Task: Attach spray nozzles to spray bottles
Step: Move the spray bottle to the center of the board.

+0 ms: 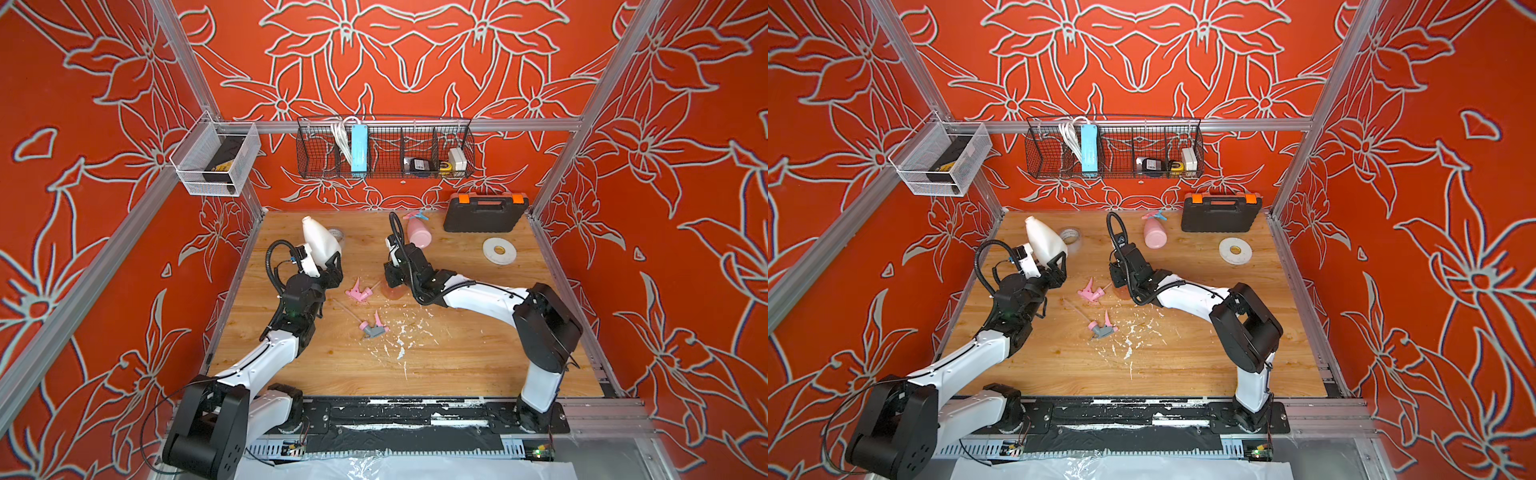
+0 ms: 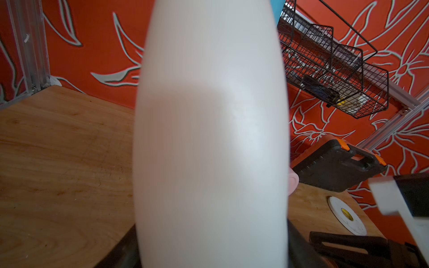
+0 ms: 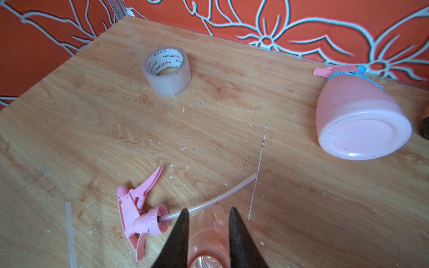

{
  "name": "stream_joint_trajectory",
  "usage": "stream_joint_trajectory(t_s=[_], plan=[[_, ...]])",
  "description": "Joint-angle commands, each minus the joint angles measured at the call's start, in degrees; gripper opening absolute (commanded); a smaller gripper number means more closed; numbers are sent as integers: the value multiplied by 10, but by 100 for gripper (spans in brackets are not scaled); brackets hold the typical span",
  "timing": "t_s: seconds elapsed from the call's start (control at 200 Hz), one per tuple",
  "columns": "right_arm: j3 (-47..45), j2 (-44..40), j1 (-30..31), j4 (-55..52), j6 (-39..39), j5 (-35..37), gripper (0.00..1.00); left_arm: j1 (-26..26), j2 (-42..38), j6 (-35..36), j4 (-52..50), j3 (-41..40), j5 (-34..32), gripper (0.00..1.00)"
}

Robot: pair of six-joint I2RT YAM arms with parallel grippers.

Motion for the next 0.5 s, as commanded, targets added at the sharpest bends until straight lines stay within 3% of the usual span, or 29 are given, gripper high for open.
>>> stream_joint_trajectory(t_s=[0.0,0.235,0.495], plan=[[-16,-10,4,4,1,29,24,-1,2,4,26,3,2,56],[-22,-36,-6,-20,-18,63,22,-1,6,3,29,4,6,55],[-84,-81,-80,-12,-10,55,22,-1,9,1,30,4,10,56]])
